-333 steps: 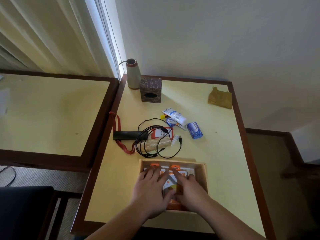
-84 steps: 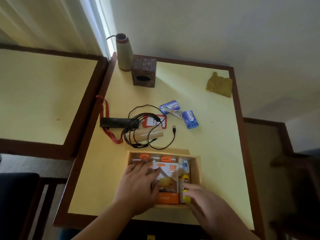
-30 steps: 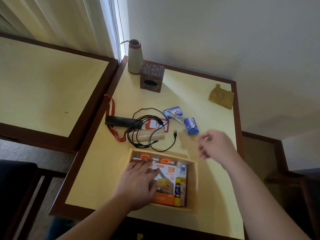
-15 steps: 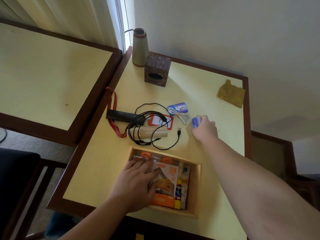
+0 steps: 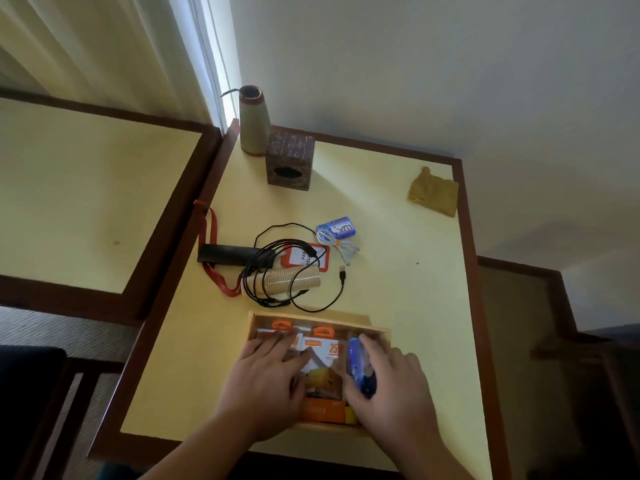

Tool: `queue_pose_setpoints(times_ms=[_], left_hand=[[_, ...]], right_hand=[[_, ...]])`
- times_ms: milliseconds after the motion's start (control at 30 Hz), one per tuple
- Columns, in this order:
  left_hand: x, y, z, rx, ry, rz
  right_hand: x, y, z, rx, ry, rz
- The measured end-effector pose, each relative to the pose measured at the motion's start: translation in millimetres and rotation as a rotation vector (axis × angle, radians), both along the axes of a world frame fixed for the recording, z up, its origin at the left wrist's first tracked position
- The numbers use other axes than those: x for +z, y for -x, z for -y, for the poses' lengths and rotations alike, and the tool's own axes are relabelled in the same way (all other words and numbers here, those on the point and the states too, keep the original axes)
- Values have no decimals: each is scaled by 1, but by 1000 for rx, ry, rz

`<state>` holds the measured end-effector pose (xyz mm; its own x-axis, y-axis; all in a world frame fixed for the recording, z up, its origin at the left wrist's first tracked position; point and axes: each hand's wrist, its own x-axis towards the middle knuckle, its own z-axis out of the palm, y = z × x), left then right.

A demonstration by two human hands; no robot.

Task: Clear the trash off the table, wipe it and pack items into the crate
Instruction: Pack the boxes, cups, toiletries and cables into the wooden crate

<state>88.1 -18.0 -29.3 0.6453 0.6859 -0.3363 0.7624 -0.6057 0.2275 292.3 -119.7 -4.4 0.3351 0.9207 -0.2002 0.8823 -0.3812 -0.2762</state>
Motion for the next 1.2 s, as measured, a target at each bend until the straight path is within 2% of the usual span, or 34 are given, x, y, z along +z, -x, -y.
queue_pose_setpoints(times_ms=[133, 233, 367, 533, 667, 833, 1033, 1200], left_hand=[[1, 0, 1, 12, -8, 2], [0, 1, 1, 30, -32, 23], [-2, 3, 2, 36, -33, 47], [-3, 3, 2, 36, -44, 74], [-2, 3, 3, 43, -39, 83], [-1, 2, 2, 28, -12, 57], [-4, 4, 2, 50, -30, 134], [-5, 4, 2, 60, -26, 154]], right_hand=[[-15, -1, -11, 91, 1, 202], [-22, -1, -10, 125, 0, 264], [-12, 1, -4, 169, -12, 252], [-9, -17, -1, 406, 15, 285], [-10, -16, -10, 429, 139, 321], [-5, -3, -20, 504, 198, 427], [5, -12, -17, 519, 139, 395], [2, -19, -13, 560, 287, 418]])
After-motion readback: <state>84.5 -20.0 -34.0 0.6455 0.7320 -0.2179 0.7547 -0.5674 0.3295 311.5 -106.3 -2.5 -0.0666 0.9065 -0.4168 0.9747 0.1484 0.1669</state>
